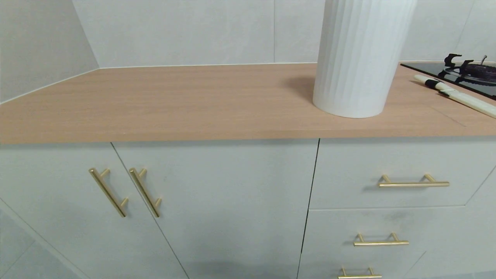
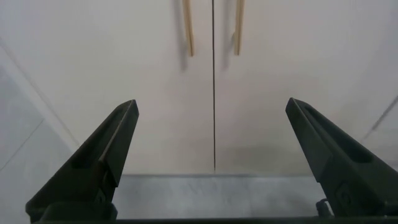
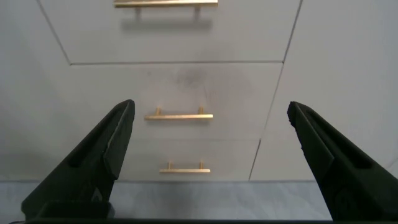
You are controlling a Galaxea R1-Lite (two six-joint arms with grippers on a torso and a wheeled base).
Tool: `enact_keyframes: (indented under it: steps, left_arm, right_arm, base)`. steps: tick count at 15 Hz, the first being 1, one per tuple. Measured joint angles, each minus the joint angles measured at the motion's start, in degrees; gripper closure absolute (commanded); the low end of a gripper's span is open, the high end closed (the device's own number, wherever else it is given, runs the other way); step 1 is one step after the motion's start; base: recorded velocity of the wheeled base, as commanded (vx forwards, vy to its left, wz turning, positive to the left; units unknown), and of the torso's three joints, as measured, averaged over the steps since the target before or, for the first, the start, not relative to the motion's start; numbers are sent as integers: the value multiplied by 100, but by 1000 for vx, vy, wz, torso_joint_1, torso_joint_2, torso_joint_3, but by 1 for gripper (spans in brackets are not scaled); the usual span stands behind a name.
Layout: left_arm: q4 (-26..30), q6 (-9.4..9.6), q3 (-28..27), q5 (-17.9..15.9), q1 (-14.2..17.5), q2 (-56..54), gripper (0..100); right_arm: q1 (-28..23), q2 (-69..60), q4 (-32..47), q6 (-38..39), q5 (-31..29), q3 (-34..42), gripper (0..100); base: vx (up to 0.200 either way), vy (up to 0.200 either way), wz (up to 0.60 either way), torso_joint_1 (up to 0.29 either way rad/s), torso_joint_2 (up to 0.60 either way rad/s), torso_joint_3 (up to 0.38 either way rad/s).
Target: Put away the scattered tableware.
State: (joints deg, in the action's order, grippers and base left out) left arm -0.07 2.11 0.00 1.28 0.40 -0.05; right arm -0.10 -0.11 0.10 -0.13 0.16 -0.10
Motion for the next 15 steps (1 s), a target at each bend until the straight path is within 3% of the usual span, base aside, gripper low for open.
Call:
enact_keyframes:
  steps: [9,15]
  left_arm:
    - [5,5,0,9,1,2,0]
    - [5,10,0,9,4,0,0]
  right_arm:
    - [0,4,1,6,0,-1,0]
    - [0,4,0,6,0,0,0]
  base:
    - [0,0,0,0,0,0]
    - [0,-200,0,2,2,4]
